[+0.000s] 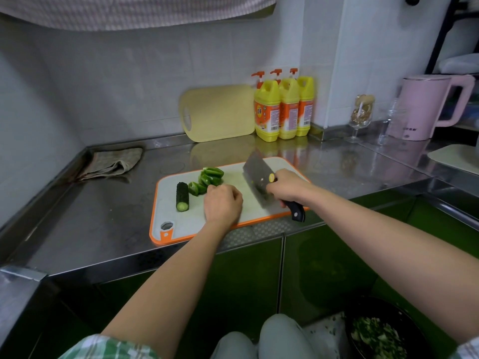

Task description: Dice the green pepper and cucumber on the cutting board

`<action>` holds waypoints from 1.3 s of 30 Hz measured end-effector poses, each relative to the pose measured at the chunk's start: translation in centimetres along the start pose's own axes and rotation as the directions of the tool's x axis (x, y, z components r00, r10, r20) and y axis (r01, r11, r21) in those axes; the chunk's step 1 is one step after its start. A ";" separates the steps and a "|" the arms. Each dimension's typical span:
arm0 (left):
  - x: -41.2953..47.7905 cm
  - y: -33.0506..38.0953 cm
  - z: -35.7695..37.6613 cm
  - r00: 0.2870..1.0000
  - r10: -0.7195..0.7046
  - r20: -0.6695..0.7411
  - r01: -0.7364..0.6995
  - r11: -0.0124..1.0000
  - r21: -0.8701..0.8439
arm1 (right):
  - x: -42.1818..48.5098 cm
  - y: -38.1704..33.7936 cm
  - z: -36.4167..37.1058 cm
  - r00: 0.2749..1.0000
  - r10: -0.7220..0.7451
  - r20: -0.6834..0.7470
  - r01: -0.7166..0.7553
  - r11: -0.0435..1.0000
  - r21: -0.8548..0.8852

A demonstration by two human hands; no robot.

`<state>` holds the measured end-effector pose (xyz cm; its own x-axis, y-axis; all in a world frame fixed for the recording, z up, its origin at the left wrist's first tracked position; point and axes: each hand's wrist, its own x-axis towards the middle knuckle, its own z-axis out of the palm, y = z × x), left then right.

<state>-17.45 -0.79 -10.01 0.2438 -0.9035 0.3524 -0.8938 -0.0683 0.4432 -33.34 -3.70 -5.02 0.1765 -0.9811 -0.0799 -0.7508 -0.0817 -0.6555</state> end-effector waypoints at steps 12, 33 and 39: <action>0.0 0.1 0.0 0.999 -0.028 -0.027 0.026 0.996 -0.080 | 0.1 1.2 -0.5 0.999 -0.035 0.026 0.035 0.999 0.001; 2.1 -2.6 -2.3 0.978 0.007 -0.207 0.031 0.983 0.179 | 0.5 0.3 -0.9 1.000 -0.019 -0.007 0.019 0.999 -0.040; 4.3 -5.0 -3.0 0.988 -0.091 -0.122 0.119 0.963 0.241 | 0.2 -3.0 1.3 0.988 -0.073 0.137 0.088 0.990 -0.106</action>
<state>-10.81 -3.06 -8.23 0.3684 -0.8353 0.4082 -0.9227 -0.2748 0.2703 -30.22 -3.43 -4.07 0.3165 -0.9391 -0.1337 -0.7953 -0.1859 -0.5770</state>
